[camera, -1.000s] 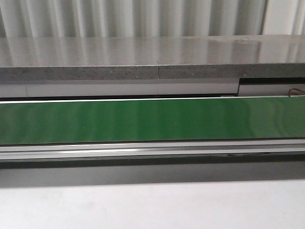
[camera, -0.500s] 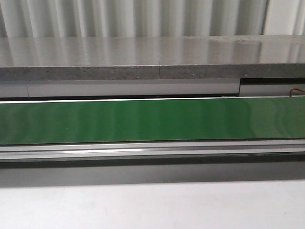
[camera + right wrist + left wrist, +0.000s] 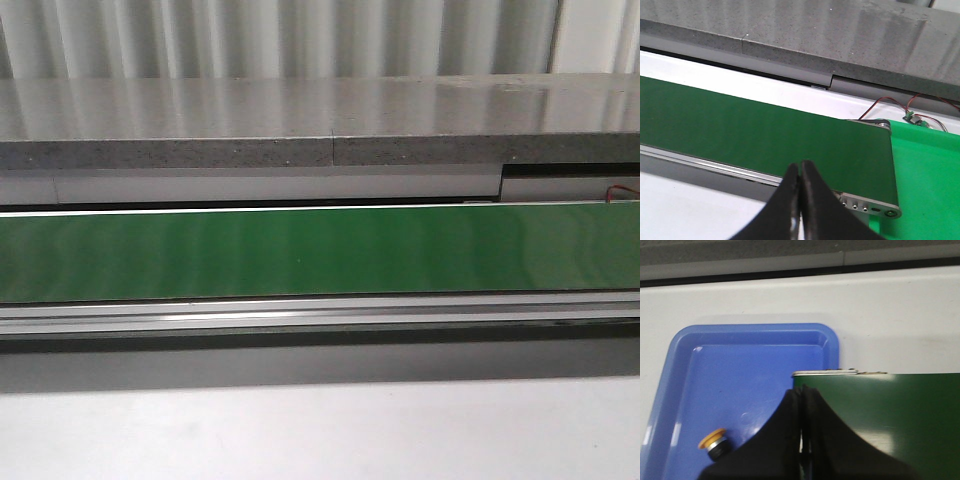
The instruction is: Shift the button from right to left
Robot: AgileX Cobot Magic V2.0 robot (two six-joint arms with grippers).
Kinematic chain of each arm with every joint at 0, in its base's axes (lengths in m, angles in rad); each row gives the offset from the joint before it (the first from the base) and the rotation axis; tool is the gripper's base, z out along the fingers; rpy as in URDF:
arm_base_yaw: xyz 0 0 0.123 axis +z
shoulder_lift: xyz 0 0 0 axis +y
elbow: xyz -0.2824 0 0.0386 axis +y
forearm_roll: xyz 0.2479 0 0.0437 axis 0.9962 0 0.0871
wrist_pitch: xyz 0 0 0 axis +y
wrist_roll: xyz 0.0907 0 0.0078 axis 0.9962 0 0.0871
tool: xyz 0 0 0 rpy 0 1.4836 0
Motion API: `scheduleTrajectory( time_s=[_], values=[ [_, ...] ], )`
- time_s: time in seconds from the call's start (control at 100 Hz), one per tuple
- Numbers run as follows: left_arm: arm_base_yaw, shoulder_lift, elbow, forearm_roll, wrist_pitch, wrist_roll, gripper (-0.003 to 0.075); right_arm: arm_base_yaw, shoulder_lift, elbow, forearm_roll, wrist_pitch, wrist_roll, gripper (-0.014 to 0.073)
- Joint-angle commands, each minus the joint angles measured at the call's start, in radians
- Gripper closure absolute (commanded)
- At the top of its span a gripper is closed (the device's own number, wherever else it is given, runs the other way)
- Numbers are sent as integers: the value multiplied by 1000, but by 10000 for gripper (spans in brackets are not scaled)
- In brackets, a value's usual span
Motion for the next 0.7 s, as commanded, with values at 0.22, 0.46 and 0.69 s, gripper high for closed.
scheduleTrajectory(
  time_s=[0.22,0.46,0.69],
  values=[
    [-132,-184,225,-145,-248,-23,741,1,12,-22,2,-76,-7,660],
    [-233,-311,375,-177,-320,-23,741,1,12,-22,2,-76,-7,660],
    [-291,-462,489,-177,-368,-23,741,1,12,-22,2,-76,-7,660]
  ],
)
